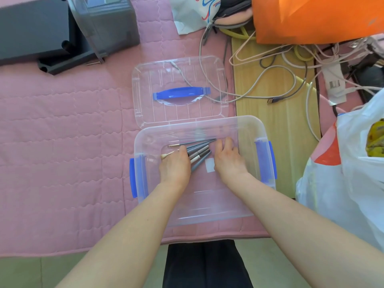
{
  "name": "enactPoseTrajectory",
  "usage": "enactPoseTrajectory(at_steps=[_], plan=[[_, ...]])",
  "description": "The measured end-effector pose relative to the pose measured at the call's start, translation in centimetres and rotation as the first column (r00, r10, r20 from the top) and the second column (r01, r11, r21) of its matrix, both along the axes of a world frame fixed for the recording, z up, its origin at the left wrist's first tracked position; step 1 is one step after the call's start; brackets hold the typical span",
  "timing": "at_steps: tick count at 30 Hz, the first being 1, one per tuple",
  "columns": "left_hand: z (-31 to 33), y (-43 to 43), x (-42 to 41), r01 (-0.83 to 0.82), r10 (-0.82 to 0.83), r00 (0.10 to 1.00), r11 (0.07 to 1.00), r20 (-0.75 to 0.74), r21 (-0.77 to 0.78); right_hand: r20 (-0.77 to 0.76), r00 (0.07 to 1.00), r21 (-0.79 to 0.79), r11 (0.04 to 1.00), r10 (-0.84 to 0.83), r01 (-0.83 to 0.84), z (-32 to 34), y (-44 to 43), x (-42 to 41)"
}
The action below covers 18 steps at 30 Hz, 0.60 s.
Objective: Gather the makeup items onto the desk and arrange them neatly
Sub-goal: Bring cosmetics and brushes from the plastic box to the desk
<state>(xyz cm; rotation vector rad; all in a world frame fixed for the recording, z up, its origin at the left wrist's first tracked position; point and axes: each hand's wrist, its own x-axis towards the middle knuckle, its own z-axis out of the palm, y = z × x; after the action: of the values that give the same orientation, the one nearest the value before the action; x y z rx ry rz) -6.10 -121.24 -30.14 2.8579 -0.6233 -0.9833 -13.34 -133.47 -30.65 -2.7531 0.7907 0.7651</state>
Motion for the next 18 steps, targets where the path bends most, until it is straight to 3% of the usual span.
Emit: enactPoseTrajectory(at_steps=[2, 6, 12, 18], plan=[[-0.4, 0.0, 0.09, -0.023, 0.023, 1.0, 1.0, 0.014, -0.004, -0.019, 0.999, -0.012, 0.999, -0.042, 0.042, 0.55, -0.01, -0.22], [-0.16, 0.07, 0.14, 0.001, -0.001, 1.0, 1.0, -0.017, -0.004, -0.068, 0.994, 0.126, 0.987, -0.09, 0.098, 0.16, 0.37, -0.57], [-0.18, 0.59, -0.04, 0.044, -0.043, 0.998, 0.999, -0.041, 0.005, 0.038, 0.991, 0.336, 0.935, -0.132, 0.112, 0.68, 0.1, -0.37], [0.5, 0.96, -0.31, -0.043, 0.04, 0.995, 0.999, -0.088, -0.023, 0.097, 0.984, 0.386, 0.917, -0.152, 0.103, 0.92, 0.05, -0.19]])
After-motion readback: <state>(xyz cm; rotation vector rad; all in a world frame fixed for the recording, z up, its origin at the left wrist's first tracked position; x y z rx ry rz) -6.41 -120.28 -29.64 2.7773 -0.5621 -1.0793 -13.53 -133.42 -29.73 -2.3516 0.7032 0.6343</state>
